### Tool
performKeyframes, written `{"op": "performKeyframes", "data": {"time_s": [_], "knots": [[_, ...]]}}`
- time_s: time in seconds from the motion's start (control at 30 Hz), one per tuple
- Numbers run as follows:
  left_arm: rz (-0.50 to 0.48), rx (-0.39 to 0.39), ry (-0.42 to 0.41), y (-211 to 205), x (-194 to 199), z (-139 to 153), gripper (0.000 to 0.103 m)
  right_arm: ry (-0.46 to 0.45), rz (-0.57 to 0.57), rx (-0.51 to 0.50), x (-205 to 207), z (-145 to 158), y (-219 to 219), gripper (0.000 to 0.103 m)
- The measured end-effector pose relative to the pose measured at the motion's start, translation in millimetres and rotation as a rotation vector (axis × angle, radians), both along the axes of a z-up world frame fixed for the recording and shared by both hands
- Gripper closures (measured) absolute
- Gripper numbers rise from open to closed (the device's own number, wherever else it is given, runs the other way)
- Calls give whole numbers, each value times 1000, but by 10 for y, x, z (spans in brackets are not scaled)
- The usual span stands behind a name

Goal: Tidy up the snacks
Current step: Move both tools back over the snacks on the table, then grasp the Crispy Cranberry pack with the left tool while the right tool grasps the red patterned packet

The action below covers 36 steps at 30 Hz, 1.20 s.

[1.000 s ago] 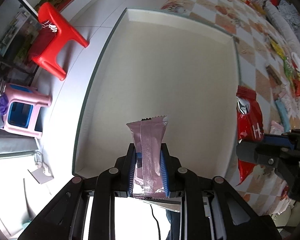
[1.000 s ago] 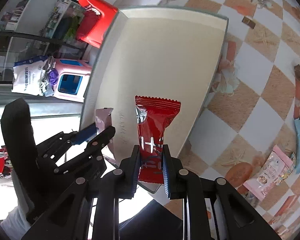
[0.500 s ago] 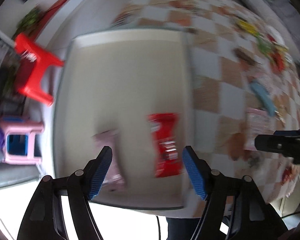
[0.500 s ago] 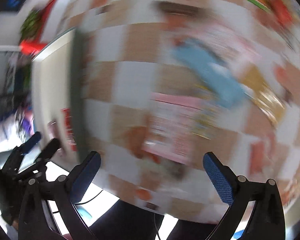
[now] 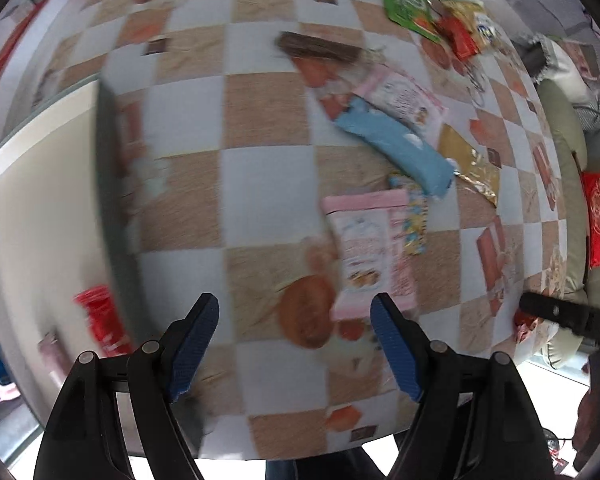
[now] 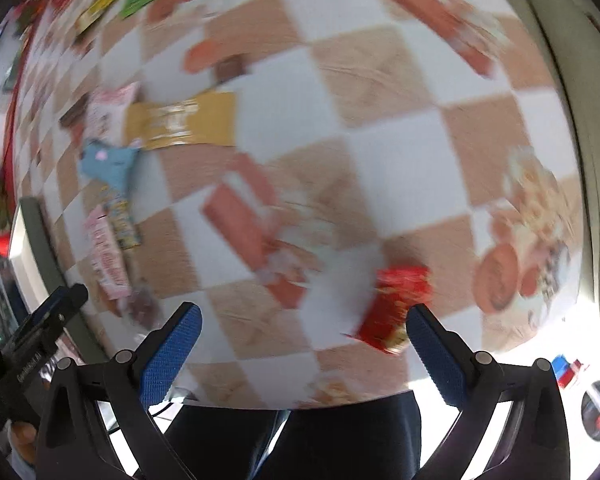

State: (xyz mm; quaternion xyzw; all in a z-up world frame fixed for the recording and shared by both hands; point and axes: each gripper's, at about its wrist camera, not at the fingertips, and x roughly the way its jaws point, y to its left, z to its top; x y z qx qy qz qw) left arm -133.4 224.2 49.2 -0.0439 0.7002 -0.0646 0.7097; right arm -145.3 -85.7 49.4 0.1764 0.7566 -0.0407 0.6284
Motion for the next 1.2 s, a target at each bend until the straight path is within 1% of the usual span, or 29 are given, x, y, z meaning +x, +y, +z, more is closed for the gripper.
{"op": "performKeyframes", "data": {"time_s": [0.07,0.17,0.33,0.37,0.5,0.63,0.73,0.87,0.9,0.97,1.07,1.1,1.13,1.17,1.2], "knots": [[-6,-23,9,-66,59,-43,22,5,-36,0,-74,-20,-124,0],[-3,-27,36,-148,138,-137,22,10,-57,-1,-140,-77,-280,0],[-15,1,55,-244,192,-247,22,27,-60,-13,-240,-149,-476,0],[-21,8,55,-266,193,-257,22,30,-55,-16,-280,-164,-621,0],[-27,35,64,-386,277,-327,22,48,-49,-31,-467,-317,-467,0],[-31,68,66,-457,288,-396,22,63,-40,-42,-492,-428,-454,0],[-46,92,59,-459,290,-442,22,61,-18,-79,-466,-452,-431,0],[-63,120,50,-587,380,-468,22,58,-23,-109,-438,-470,-329,0],[-69,129,48,-675,426,-487,22,65,-16,-120,-359,-468,-253,0],[-86,150,45,-717,441,-483,22,95,48,-145,-297,-487,-104,0],[-104,156,41,-813,457,-484,22,89,57,-123,-328,-444,-61,0],[-107,156,42,-841,461,-482,22,77,51,-106,-334,-420,-59,3],[-109,154,40,-866,453,-469,26,70,53,-104,-340,-397,-49,10],[-113,153,35,-880,440,-457,34,67,62,-112,-338,-382,-53,14],[-122,151,28,-901,436,-434,39,61,78,-133,-346,-350,-29,24]]}}
